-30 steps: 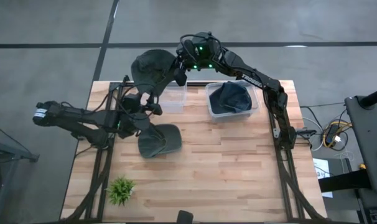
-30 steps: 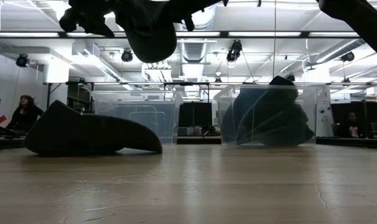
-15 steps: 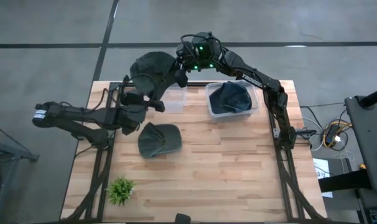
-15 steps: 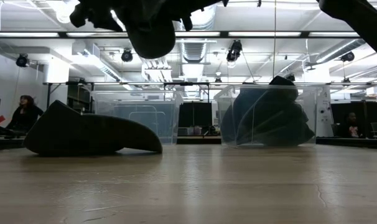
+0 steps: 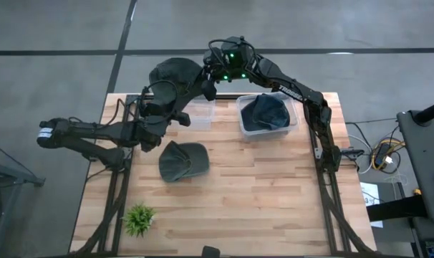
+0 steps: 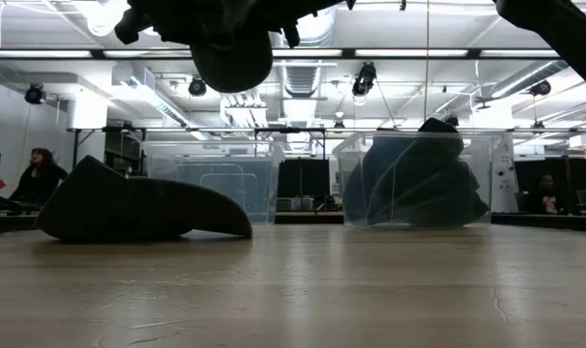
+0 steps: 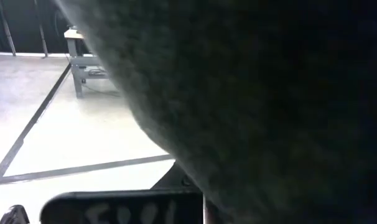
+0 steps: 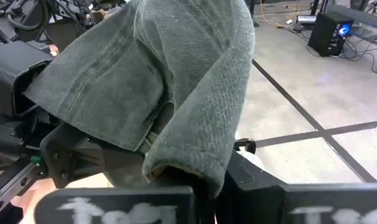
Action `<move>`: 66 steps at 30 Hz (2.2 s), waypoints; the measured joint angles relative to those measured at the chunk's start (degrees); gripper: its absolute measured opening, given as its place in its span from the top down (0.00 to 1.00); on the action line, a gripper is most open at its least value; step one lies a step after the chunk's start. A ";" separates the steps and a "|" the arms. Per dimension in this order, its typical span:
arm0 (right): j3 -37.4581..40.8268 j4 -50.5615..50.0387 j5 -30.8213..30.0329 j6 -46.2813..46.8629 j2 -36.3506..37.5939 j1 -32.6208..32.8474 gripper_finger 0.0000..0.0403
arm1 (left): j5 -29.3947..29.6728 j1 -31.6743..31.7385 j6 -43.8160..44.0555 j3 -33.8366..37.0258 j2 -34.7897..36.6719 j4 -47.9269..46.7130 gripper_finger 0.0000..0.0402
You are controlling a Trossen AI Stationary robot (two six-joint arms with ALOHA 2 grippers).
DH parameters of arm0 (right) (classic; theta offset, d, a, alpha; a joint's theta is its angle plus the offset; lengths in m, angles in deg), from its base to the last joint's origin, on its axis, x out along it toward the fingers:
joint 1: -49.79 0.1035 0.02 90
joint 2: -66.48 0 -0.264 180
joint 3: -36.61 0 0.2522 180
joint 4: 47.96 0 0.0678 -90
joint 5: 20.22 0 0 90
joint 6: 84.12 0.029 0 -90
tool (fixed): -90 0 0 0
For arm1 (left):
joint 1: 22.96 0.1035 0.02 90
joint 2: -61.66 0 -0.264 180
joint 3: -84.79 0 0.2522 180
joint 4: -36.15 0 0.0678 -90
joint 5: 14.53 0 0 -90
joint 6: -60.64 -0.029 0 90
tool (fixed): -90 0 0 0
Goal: Pick & Place hat
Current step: Put the bottom green cap into the left transparent bin
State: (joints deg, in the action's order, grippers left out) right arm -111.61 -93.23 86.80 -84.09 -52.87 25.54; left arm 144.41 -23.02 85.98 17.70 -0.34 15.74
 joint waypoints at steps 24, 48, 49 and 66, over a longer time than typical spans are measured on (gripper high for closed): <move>-0.04 -6.37 -4.31 -2.16 0.14 -1.96 0.75 | 1.05 0.00 14.78 0.00 0.22 0.26 0.99; -0.04 -14.13 -18.75 -18.57 14.05 -6.91 0.71 | 6.38 3.80 30.16 -0.31 -13.54 26.24 0.99; -0.04 -14.91 -18.75 -19.39 14.74 -7.47 0.71 | 6.69 4.29 31.88 -0.86 -14.48 26.55 0.99; -0.04 -23.39 -18.52 -17.95 16.86 -19.28 0.71 | 1.25 8.04 70.06 -11.93 -23.80 -4.65 0.99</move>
State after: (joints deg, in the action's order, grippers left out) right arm -111.65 -116.62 68.28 -102.03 -36.01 6.26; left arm 145.66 -14.97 156.04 5.78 -24.14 11.08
